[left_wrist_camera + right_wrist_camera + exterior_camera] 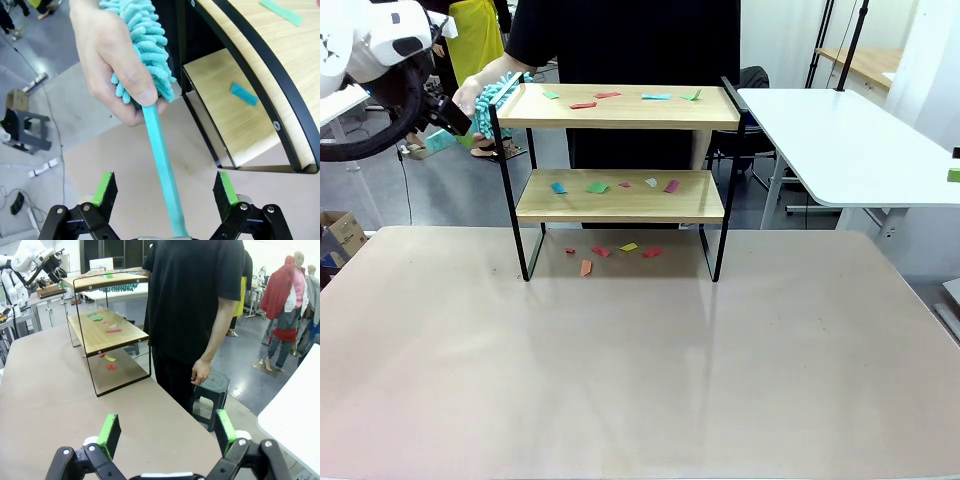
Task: Clean the shelf.
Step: Pick up the Duster handed by the human.
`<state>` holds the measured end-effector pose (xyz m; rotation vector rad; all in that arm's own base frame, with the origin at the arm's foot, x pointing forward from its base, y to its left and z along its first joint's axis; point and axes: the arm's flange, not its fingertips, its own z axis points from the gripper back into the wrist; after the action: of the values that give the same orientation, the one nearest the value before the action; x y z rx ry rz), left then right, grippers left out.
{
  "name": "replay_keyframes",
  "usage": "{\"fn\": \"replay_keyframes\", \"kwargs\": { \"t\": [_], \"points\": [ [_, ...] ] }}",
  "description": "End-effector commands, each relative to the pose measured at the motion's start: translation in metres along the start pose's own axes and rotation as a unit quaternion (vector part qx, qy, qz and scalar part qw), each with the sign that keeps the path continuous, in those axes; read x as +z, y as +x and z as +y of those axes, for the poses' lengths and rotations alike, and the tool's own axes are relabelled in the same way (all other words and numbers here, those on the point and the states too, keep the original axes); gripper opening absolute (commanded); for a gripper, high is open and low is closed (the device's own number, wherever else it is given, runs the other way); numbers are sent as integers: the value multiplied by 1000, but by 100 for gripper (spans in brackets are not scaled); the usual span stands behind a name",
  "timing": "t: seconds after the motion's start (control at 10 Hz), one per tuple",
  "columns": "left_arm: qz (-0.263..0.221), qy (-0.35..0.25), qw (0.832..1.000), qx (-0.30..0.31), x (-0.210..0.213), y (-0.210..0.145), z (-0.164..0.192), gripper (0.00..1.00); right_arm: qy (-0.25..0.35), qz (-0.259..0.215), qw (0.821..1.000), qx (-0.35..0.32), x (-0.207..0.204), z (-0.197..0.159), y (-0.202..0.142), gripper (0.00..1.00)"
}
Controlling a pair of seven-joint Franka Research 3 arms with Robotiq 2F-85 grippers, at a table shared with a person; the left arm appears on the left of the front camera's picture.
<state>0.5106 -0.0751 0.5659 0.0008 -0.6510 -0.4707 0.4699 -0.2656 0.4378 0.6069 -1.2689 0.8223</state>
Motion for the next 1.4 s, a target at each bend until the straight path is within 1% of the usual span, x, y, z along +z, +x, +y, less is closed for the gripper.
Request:
{"fn": "replay_keyframes", "kwargs": {
  "t": [0.0, 0.2, 0.3, 0.4, 0.5, 0.6, 0.7, 1.1, 1.3],
  "points": [
    [-4, 24, 1000, 13, -3, -2, -6, 100, 0, -2, 1000, 3, -1, 0, 3, 100],
    [-3, 48, 998, 28, 0, -1, -4, 100, 0, -2, 1000, 3, -1, 0, 3, 100],
    [4, 38, 999, 28, 1, -3, -4, 42, 0, -2, 1000, 3, -1, 0, 3, 100],
    [7, 43, 999, 29, 2, -3, -5, 42, 0, -2, 1000, 3, -1, 0, 3, 100],
    [11, 46, 998, 32, 2, -3, -5, 0, 0, -2, 1000, 3, -1, 0, 3, 100],
    [14, 46, 998, 35, 2, -2, -5, 36, 0, -2, 1000, 3, -1, 0, 3, 100],
    [16, 46, 998, 38, 2, -3, -5, 0, 0, -2, 1000, 3, -1, 0, 3, 100],
    [15, 64, 996, 55, 4, -3, -6, 0, 0, -2, 1000, 3, -1, 0, 3, 100],
    [15, 71, 994, 75, 5, -4, -4, 0, 0, -2, 1000, 3, -1, 0, 3, 100]
  ]
}}
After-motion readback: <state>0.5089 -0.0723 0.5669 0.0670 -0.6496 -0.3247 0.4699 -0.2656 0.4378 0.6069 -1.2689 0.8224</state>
